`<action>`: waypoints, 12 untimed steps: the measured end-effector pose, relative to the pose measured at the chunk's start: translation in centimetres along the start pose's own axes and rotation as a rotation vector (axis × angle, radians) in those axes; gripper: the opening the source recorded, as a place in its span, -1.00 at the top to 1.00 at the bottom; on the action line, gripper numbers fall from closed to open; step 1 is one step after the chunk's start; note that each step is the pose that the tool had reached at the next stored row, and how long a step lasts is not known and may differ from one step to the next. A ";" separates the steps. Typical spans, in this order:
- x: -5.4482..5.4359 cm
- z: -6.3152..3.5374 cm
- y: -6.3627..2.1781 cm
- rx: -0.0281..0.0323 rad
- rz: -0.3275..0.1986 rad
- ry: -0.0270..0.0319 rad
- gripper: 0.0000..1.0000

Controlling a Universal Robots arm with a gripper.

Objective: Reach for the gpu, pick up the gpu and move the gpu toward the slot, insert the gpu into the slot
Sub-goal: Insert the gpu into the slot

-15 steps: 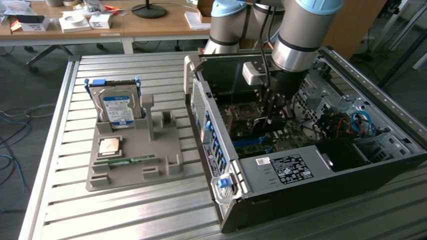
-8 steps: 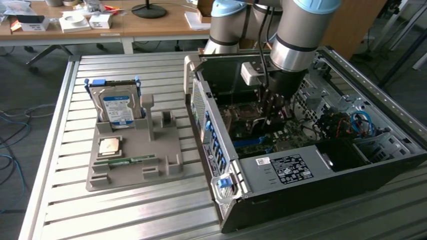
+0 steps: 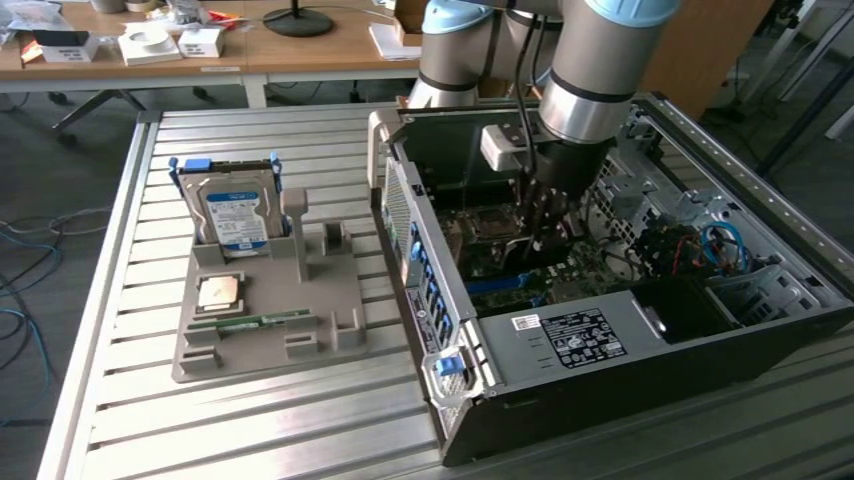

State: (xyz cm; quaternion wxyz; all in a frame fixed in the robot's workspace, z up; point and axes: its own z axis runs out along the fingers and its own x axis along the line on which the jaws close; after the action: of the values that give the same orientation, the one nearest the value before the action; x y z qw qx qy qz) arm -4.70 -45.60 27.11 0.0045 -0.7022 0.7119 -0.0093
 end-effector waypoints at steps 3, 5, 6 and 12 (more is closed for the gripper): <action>0.0 0.09 0.13 0.0001 0.000 0.0004 0.47; -0.1 0.12 0.20 0.0001 0.000 0.0011 0.47; -0.1 0.12 0.21 0.0002 0.000 0.0022 0.47; -0.1 0.13 0.46 0.0004 0.002 0.0251 0.47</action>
State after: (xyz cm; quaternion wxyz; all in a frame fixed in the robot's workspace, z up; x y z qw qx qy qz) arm -5.16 -45.45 26.97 -0.0043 -0.7014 0.7125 -0.0182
